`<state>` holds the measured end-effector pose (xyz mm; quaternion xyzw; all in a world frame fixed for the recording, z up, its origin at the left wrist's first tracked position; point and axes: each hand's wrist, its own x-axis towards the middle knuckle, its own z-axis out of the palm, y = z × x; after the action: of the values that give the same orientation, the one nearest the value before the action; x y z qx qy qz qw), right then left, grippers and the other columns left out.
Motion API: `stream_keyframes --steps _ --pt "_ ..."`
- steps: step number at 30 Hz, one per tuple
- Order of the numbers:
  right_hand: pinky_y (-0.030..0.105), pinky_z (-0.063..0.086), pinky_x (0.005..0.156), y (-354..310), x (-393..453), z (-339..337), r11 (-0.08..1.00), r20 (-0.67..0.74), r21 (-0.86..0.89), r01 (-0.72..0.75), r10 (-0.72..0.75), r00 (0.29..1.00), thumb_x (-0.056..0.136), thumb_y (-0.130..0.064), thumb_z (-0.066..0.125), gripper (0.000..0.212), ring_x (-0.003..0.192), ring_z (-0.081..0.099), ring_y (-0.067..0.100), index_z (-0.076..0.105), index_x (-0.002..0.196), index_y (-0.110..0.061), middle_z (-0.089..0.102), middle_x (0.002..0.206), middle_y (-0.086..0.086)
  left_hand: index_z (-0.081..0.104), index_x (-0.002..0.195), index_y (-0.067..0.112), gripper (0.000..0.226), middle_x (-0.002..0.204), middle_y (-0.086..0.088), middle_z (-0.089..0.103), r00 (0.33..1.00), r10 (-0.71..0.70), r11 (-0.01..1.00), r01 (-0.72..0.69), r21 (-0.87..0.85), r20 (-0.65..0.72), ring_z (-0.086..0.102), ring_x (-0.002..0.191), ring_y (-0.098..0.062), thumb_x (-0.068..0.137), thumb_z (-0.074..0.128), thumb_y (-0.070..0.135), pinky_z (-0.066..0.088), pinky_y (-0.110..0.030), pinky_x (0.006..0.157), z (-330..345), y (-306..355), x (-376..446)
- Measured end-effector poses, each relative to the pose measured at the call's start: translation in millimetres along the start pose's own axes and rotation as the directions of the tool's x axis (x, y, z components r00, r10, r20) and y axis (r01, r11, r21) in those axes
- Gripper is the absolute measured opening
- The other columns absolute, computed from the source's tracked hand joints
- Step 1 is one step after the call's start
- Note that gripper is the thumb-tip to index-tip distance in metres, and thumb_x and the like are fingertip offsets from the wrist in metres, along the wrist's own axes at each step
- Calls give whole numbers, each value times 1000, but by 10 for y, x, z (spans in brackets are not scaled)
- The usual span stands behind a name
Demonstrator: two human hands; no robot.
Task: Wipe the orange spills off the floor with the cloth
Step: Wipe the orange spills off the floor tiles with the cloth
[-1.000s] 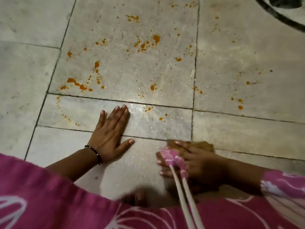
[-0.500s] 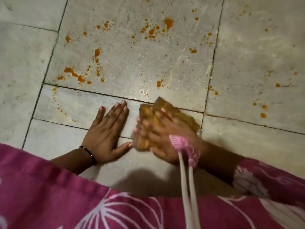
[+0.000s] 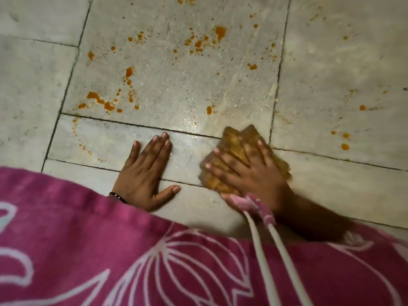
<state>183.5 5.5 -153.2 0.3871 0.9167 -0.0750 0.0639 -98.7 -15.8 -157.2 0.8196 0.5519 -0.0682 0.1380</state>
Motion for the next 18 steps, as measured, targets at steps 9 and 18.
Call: stream_keyframes --steps 9,18 --pt "64 24 103 699 -748 -78 830 22 -1 -558 558 830 85 -58 29 70 129 27 43 28 148 -28 22 157 5 7 150 7 92 157 -13 6 993 40 998 -46 -47 -107 6 145 -26 84 24 70 -5 -53 115 -44 204 153" --pt "52 17 109 716 -1547 71 889 117 67 -453 444 888 92 -61 15 61 132 39 37 8 149 -40 12 157 -6 13 150 10 90 157 -10 11 823 569 817 -566 111 13 8 145 -26 86 26 72 5 -55 114 -50 890 1072"
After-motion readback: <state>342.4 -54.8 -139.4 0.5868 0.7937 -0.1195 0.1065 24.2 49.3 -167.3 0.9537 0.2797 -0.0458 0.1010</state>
